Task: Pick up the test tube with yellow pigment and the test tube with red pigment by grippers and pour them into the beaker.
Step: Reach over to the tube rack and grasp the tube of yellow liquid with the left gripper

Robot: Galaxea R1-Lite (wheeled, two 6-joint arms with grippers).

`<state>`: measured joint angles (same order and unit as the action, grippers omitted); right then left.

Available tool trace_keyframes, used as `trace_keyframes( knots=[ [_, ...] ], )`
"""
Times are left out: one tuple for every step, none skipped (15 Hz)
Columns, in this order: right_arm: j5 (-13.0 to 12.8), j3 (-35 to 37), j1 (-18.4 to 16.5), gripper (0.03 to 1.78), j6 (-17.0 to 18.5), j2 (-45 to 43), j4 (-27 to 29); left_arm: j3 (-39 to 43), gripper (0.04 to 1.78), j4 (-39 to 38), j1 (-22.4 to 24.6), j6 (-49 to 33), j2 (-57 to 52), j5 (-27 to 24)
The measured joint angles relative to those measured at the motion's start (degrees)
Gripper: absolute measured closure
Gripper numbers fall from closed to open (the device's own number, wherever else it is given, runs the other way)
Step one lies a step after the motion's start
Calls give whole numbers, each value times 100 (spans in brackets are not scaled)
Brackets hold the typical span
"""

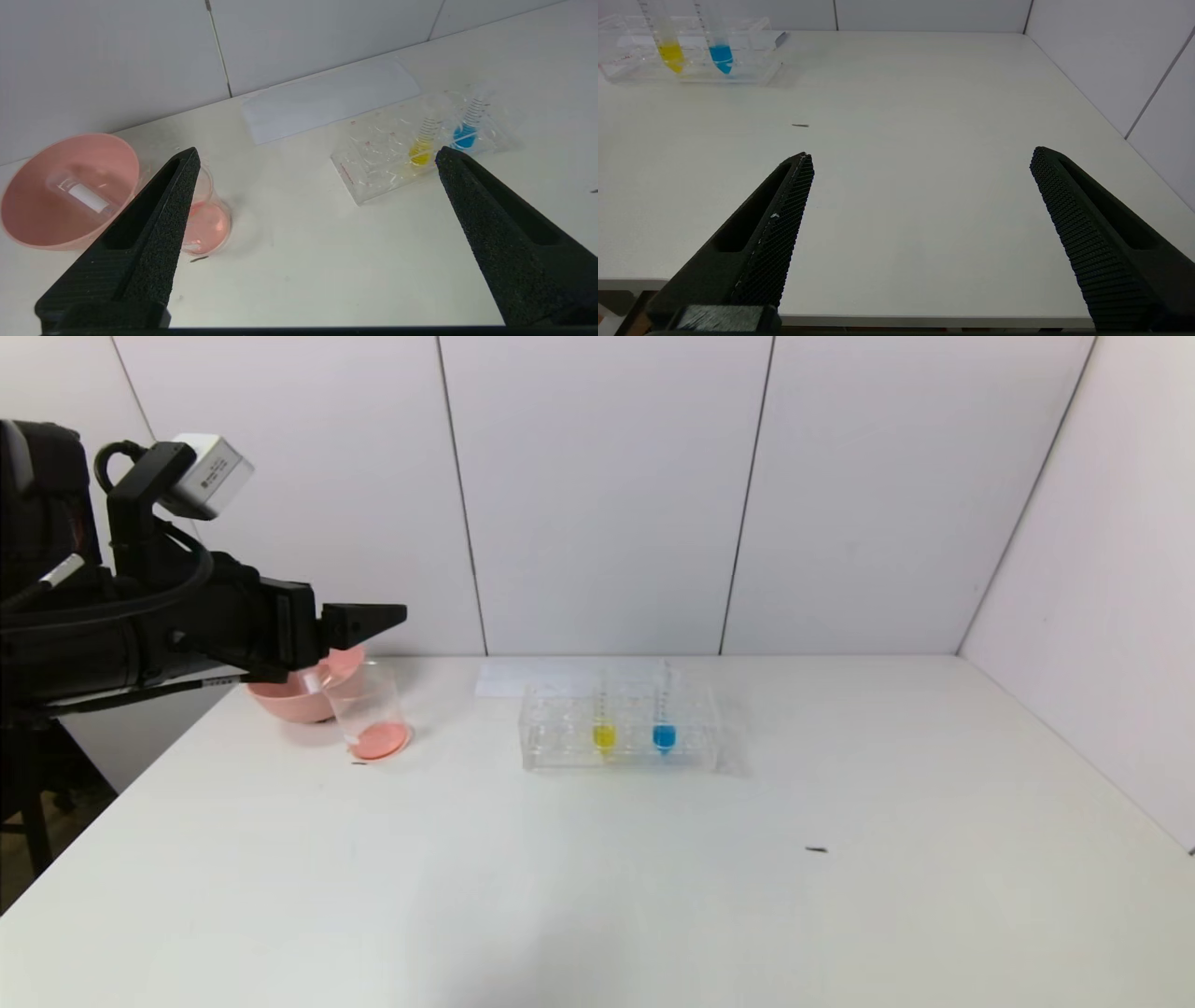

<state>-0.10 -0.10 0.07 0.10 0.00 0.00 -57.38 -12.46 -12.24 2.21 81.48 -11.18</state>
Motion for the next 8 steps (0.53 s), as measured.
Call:
trace_keyframes(
  knots=[
    [0,0,-2,11,-2,0,0,33,6,-2,-127,-65,-28,-1],
    [0,0,-2,11,-2,0,0,68,6,-2,-241,-133,-48,2],
    [0,0,0,11,-2,0,0,101,6,-2,-358,-190,-61,18],
    [0,0,-2,11,0,0,0,135,6,0,-464,-210,-69,29],
    [0,0,0,11,0,0,0,182,6,-11,-547,-211,-72,41],
    [0,0,0,11,0,0,0,229,6,-11,-644,-211,-69,66],
    [0,0,-2,11,0,0,0,286,6,-46,-722,-211,-54,121],
    [0,0,0,11,0,0,0,339,6,-145,-785,-213,-26,162]
  ],
)
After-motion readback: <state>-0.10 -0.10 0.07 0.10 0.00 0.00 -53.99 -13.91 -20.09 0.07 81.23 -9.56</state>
